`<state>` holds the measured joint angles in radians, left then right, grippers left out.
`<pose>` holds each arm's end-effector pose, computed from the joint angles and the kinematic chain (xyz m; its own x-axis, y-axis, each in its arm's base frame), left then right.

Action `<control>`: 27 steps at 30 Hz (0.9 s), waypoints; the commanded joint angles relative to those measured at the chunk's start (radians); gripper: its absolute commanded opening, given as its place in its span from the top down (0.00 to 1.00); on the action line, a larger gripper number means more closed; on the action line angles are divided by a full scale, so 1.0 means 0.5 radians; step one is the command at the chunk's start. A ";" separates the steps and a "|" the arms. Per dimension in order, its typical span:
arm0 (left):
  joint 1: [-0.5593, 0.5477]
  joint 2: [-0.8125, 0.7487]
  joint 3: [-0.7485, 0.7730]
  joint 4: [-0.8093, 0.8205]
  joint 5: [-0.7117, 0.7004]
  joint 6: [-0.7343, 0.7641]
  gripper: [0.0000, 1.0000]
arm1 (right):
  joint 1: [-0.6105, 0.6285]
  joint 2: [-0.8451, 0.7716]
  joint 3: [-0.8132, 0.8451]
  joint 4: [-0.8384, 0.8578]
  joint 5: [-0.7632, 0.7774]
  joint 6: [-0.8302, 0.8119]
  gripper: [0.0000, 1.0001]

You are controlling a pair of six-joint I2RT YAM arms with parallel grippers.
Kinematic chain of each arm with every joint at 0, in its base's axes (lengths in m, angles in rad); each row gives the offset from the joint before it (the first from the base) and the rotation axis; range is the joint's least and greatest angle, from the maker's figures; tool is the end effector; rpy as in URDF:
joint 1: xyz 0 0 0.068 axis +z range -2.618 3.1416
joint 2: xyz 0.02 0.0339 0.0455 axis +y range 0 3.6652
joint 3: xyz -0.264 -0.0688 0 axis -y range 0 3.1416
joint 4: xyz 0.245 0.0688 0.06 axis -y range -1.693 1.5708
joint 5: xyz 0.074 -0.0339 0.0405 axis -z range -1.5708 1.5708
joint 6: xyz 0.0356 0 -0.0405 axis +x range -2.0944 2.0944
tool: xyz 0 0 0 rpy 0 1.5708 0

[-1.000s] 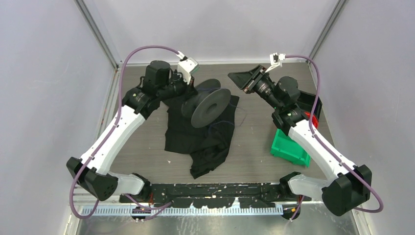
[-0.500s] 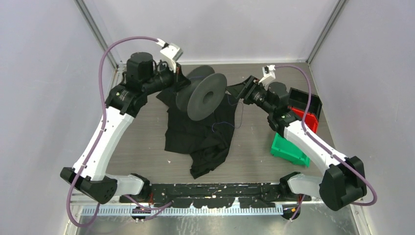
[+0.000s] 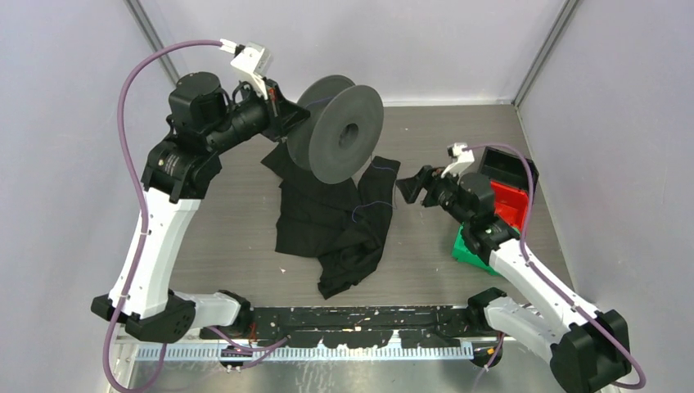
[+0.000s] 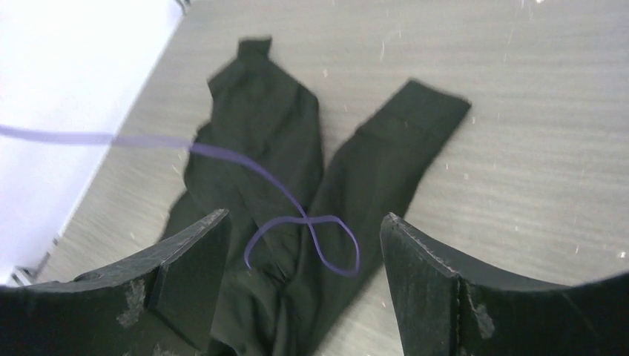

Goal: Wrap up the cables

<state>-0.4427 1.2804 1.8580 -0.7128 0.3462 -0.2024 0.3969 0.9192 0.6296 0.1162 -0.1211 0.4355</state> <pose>0.1967 -0.1066 0.5360 -0.2614 -0.0853 -0.9615 0.6679 0.7031 -0.2440 0.2008 0.0888 0.2921 -0.3524 0.3063 -0.8843 -0.3803 0.8165 0.4344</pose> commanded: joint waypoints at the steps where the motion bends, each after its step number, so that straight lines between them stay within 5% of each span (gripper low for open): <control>1: 0.011 -0.081 0.059 0.221 -0.039 -0.134 1.00 | 0.014 0.017 -0.194 0.196 -0.140 -0.127 0.22; 18: 0.011 -0.052 0.098 0.266 -0.014 -0.194 1.00 | 0.191 0.780 -0.225 1.005 0.173 -0.082 0.25; 20: 0.011 -0.046 0.107 0.263 -0.023 -0.198 1.00 | 0.189 0.877 -0.202 1.078 0.190 -0.079 0.38; 24: 0.011 -0.030 0.112 0.267 -0.097 -0.225 1.00 | 0.199 0.902 -0.103 0.936 0.137 -0.041 0.98; 27: 0.011 0.028 0.140 0.247 -0.322 -0.258 1.00 | 0.328 0.832 0.130 0.247 0.310 -0.148 0.99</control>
<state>-0.4427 1.2797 1.8629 -0.6903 0.3050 -0.2882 0.4973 1.3849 0.5438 0.4747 -0.0570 0.4065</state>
